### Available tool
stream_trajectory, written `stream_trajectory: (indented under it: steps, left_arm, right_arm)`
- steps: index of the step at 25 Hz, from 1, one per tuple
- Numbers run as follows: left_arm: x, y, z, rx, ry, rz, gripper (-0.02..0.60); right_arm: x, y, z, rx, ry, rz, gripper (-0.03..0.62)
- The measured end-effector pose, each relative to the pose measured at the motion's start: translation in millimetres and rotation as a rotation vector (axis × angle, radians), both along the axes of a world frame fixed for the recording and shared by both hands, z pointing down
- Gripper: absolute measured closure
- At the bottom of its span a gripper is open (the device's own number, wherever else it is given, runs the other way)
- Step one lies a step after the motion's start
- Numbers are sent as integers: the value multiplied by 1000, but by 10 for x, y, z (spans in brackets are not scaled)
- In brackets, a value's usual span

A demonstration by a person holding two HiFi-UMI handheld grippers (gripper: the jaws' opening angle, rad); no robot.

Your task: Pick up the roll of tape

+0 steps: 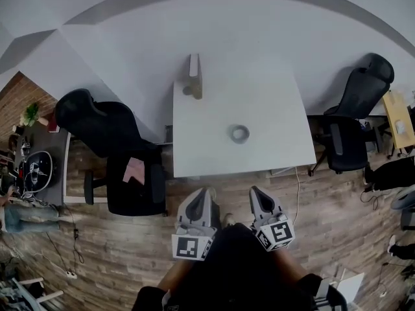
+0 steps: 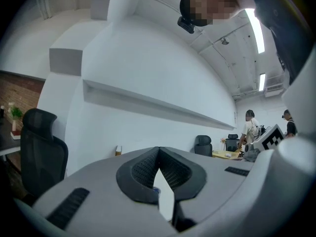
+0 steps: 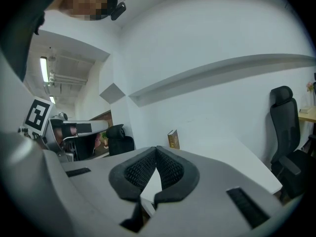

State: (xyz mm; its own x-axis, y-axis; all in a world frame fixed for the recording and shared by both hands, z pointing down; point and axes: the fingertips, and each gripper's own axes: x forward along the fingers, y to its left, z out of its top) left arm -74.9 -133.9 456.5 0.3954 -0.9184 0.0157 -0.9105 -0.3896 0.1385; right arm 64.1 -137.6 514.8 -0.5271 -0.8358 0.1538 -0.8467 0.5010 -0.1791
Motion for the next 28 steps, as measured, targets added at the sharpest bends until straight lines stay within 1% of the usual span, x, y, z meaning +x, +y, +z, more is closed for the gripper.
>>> stream_trajectory:
  steps: [5,15,20,23,25,28]
  left_arm:
    - [-98,-392,-9,-17,18,33,563]
    - [-159,-1076,37,-28,23,86,563]
    - [-177,-1282,86,-46,28,102,563]
    - [-176,-1418,126,-56,28,113,563]
    - [-162,-1501,158,-55,24,121,563]
    - [-135,-1589,182,-63,28,128,563]
  right_arm:
    - [-103,-349,80,-20,15,23,583]
    - [-217,-1031,301,-63,60,61,583]
    - [-228,-1276,566,-120,150,46,582]
    - [-243,-1454,738,-152,213,22,582]
    - [-252,-1564,912,-192,241,1,582]
    - [-229,-1691,1233,-258,297,-28,550]
